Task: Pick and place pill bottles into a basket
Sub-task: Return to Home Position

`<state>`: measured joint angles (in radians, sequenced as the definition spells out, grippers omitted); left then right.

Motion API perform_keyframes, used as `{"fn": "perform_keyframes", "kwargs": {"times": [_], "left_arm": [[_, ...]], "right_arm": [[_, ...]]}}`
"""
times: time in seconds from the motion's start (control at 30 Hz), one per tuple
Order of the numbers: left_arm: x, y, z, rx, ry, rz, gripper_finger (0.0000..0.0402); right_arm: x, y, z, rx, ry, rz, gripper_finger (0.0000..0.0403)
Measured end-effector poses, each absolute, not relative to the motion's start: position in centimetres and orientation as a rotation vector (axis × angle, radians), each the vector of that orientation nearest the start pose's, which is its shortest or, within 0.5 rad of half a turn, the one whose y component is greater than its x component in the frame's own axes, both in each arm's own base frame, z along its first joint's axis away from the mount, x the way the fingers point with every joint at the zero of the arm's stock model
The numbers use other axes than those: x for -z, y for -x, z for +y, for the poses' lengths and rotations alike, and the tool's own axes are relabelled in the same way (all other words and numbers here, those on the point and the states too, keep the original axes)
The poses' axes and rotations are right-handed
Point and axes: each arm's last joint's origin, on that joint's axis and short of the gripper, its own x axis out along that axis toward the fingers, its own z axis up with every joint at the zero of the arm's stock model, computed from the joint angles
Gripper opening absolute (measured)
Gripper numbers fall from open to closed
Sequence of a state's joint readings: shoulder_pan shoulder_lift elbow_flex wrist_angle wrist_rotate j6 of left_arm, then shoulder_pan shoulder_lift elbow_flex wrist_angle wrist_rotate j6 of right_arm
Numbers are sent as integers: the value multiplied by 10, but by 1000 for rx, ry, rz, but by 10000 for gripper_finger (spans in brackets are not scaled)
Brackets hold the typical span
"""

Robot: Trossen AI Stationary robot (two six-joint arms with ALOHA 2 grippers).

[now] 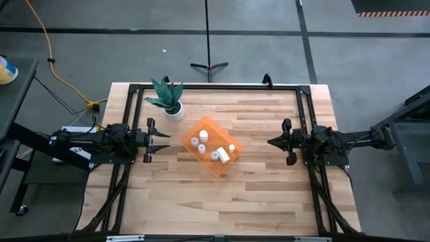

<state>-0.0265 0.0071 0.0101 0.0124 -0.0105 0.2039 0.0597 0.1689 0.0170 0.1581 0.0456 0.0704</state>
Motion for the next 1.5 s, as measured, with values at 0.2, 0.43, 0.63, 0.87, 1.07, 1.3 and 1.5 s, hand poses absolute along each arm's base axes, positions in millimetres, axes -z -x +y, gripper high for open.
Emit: {"fn": "perform_keyframes", "kwargs": {"times": [0.2,0.43,0.63,0.87,1.07,1.3,1.5], "left_arm": [[-168,-97,-2,14,-204,-17,207],[-168,-97,-2,14,-204,-17,207],[-168,-97,-2,14,-204,-17,207],[-168,-97,-2,14,-204,-17,207],[-168,-97,-2,14,-204,-17,207],[-168,-97,-2,14,-204,-17,207],[-168,-97,-2,14,-204,-17,207]], "right_arm": [[-171,-108,5,-14,-71,-6,4],[-171,-108,5,-14,-71,-6,5],[-171,-108,5,-14,-71,-6,5],[-171,-108,5,-14,-71,-5,5],[-171,-108,5,-15,-71,-6,6],[-171,-108,5,-14,-71,-5,8],[-171,-108,5,-15,-71,-5,8]]}}
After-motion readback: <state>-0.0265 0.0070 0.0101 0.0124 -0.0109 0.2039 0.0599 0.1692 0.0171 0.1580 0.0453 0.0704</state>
